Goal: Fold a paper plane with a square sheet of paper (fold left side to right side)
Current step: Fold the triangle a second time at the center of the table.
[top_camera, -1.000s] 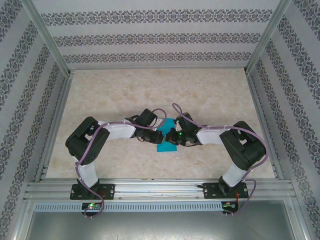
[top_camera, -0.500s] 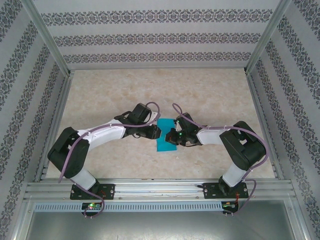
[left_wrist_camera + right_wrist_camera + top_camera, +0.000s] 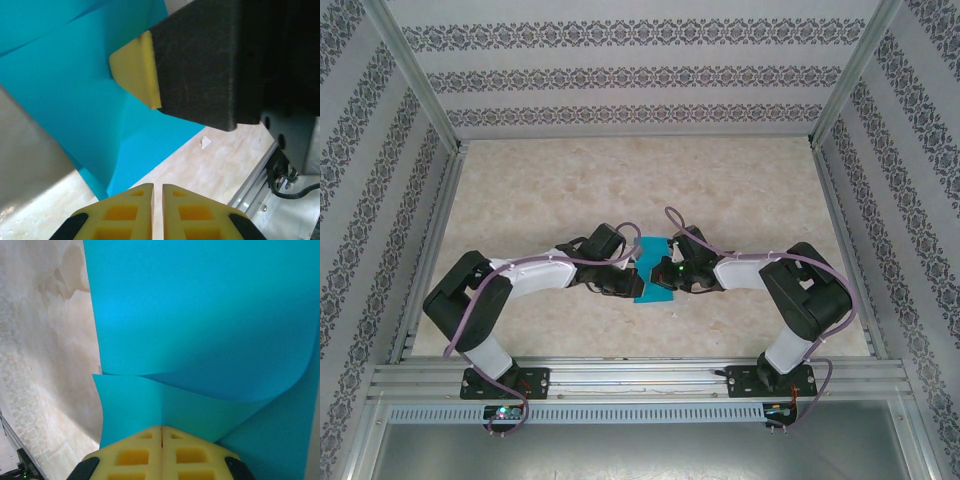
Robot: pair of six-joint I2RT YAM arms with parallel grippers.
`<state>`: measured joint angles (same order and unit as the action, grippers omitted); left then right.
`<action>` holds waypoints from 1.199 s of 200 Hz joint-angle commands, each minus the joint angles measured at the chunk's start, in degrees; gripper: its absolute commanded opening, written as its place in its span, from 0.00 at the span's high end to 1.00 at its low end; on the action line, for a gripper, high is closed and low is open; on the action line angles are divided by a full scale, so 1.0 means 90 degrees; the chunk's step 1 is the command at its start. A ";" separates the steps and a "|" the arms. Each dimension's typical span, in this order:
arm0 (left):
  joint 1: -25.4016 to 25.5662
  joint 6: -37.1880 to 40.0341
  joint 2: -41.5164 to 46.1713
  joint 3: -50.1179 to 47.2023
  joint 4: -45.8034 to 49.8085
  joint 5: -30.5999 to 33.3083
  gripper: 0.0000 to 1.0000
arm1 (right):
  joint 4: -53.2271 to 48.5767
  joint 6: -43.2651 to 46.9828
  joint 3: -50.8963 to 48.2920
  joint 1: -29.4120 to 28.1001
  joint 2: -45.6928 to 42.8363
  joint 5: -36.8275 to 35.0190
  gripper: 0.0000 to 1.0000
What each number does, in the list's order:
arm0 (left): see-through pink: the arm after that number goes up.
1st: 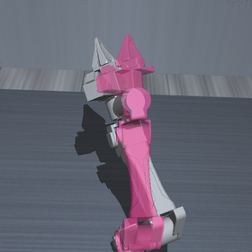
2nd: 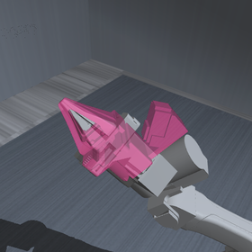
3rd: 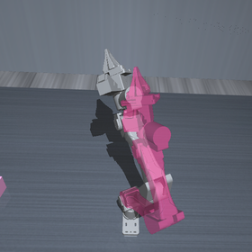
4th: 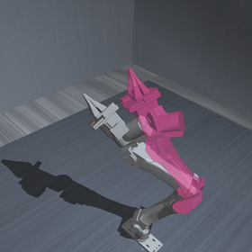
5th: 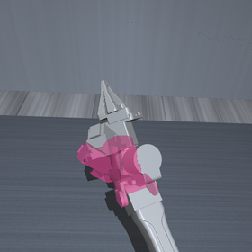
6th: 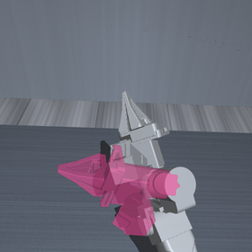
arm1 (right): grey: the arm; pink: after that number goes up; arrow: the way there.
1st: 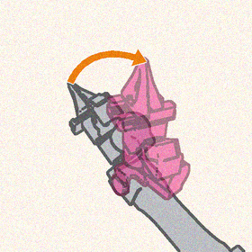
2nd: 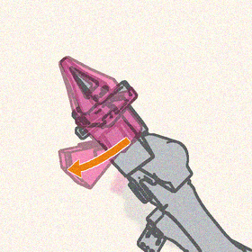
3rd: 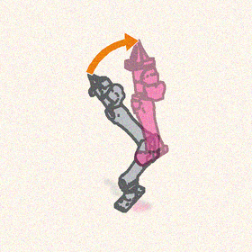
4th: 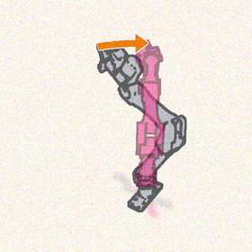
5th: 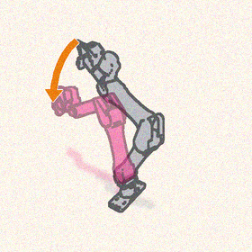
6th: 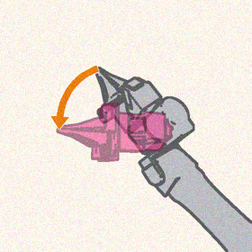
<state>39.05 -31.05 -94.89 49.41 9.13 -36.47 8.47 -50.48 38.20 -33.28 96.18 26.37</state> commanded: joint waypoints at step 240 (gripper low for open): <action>0.0046 -0.0310 -0.0722 0.0002 -0.0309 0.0178 0.90 | -0.0405 0.0108 -0.0170 -0.0091 0.0055 -0.0225 1.00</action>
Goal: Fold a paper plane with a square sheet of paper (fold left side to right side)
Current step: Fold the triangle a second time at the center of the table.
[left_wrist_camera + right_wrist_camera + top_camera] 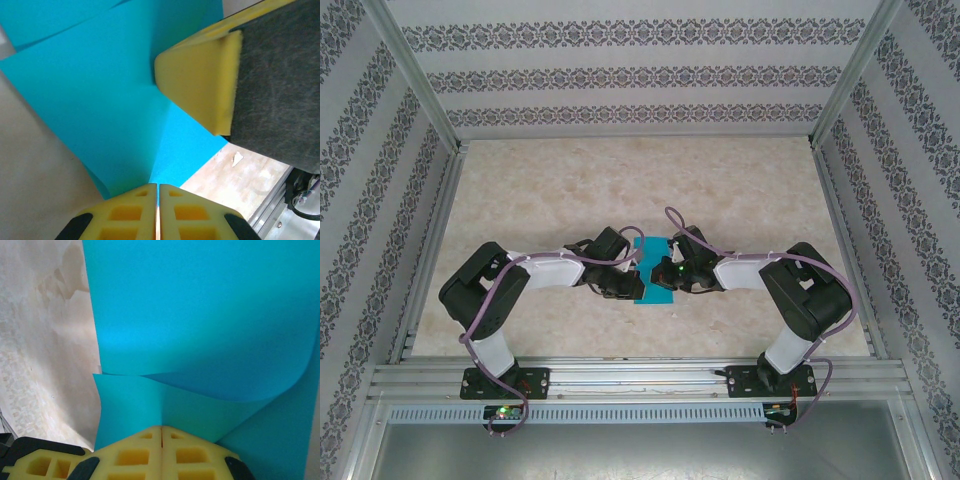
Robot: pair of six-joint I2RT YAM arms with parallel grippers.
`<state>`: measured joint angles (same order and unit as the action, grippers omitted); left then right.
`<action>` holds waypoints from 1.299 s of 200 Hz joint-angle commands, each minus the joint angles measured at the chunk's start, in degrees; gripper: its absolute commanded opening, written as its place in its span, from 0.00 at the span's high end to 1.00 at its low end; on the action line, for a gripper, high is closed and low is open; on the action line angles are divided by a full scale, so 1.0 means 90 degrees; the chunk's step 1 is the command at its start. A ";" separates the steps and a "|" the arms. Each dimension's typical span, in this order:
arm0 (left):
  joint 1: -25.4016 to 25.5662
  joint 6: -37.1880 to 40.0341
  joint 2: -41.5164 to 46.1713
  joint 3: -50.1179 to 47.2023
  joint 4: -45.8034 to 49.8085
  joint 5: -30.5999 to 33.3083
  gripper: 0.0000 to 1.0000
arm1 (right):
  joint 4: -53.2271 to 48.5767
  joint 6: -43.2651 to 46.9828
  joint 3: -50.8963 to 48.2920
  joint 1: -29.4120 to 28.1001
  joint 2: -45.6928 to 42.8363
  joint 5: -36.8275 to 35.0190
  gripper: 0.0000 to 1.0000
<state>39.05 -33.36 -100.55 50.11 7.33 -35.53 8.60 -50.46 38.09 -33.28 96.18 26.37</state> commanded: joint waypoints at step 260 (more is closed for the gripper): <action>0.0046 -0.0170 -0.0260 -0.0395 -0.0187 0.0237 0.99 | -0.0018 0.0093 -0.0163 -0.0401 -0.0804 -0.0371 1.00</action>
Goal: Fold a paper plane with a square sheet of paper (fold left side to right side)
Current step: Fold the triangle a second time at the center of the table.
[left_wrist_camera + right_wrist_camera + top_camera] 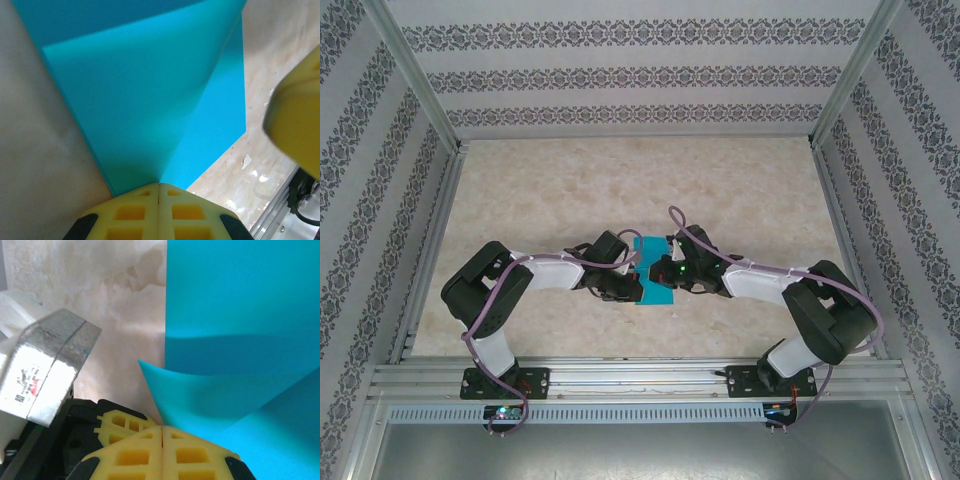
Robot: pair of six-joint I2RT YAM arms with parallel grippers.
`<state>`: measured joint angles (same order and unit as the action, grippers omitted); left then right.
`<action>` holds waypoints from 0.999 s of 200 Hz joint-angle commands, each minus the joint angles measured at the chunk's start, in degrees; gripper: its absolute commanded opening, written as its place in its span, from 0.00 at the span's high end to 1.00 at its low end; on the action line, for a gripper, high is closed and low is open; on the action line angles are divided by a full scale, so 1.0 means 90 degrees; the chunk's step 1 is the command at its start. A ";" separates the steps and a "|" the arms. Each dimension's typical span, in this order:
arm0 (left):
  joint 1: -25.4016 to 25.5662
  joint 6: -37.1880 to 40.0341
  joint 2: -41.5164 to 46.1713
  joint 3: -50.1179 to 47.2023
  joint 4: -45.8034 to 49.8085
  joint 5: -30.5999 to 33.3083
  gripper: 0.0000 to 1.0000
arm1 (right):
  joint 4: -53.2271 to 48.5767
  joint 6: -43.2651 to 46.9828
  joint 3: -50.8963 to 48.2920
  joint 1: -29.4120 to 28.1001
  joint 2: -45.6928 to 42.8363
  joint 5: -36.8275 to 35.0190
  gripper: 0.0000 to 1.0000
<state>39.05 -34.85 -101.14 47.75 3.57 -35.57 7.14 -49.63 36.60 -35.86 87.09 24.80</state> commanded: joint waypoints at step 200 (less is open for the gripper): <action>0.0038 -0.0374 -0.0377 0.0027 0.0818 0.0495 1.00 | -0.0041 0.0259 -0.0029 -0.0158 0.0880 -0.0487 1.00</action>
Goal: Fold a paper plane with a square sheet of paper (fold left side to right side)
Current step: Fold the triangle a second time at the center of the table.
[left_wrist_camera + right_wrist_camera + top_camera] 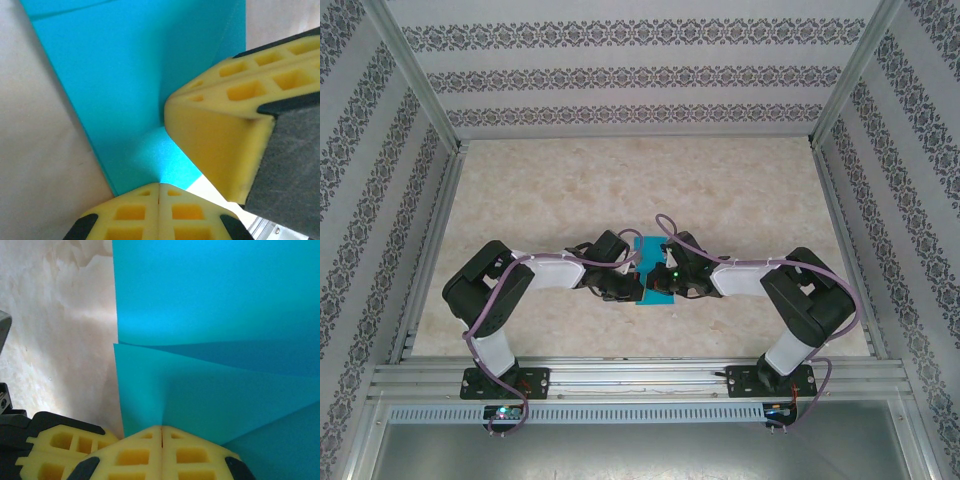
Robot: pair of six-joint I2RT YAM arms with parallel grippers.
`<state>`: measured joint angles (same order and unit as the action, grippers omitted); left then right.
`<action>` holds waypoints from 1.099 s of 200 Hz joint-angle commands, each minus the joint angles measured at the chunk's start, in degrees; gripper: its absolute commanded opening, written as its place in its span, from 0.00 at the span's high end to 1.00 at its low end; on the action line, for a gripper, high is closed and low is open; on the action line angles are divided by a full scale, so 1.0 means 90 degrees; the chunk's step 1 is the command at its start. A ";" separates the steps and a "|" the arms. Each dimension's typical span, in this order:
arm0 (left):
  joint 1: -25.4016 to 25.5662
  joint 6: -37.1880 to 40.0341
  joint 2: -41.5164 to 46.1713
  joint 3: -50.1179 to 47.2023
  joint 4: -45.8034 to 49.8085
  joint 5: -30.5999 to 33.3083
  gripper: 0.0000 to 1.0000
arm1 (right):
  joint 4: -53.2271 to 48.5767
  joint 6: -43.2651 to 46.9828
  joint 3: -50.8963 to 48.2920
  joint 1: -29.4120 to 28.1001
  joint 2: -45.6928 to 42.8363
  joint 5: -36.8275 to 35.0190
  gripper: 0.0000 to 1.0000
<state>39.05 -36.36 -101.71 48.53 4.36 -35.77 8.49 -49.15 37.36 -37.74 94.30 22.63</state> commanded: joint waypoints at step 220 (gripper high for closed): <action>0.0031 -0.0417 -0.0603 -0.0277 0.0585 0.0395 1.00 | -0.0665 0.1316 0.0296 0.1894 0.0535 0.0122 1.00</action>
<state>39.05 -39.57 -103.83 49.15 0.10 -36.36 5.37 -40.25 39.07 -24.53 96.97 31.66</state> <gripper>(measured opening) 0.055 0.046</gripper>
